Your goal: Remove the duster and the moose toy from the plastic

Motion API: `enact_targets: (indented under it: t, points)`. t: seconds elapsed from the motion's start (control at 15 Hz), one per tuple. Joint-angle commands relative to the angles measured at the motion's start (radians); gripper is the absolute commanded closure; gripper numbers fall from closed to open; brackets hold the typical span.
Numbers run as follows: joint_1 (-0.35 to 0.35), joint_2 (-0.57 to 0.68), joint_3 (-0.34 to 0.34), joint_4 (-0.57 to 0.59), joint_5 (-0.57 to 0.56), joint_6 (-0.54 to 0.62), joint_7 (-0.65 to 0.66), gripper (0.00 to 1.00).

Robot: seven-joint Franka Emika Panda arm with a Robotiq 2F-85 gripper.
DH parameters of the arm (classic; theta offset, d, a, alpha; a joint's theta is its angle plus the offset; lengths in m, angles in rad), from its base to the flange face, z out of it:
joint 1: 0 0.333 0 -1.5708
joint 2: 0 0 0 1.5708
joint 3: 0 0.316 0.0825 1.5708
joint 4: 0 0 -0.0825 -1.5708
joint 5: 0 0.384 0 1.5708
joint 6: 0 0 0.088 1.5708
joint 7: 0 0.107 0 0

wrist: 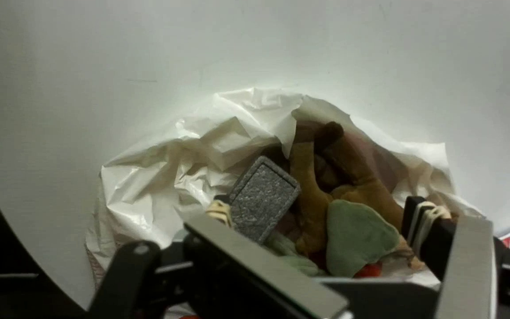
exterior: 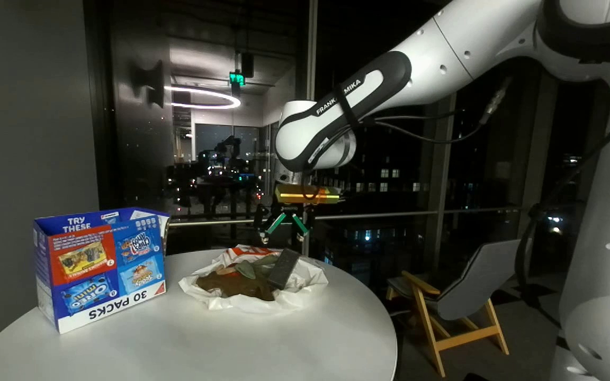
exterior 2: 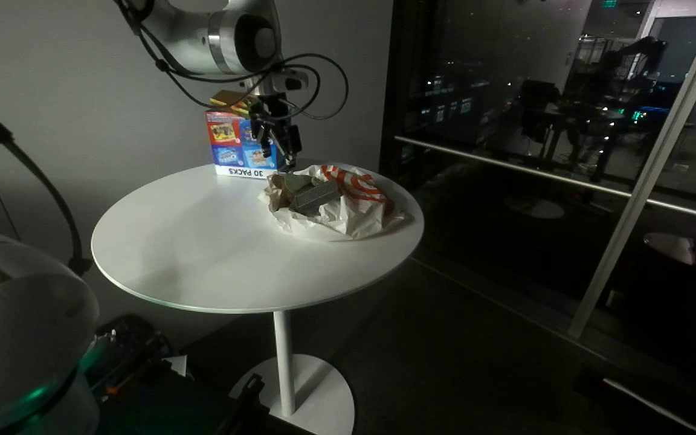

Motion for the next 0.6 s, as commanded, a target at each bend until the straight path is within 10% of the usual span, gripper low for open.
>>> enact_targets:
  t: [0.0, 0.53]
  points:
    - [0.001, 0.062, -0.033, 0.031, -0.013, 0.097, 0.062, 0.00]
    - [0.024, 0.211, -0.091, 0.088, -0.102, 0.155, 0.108, 0.00]
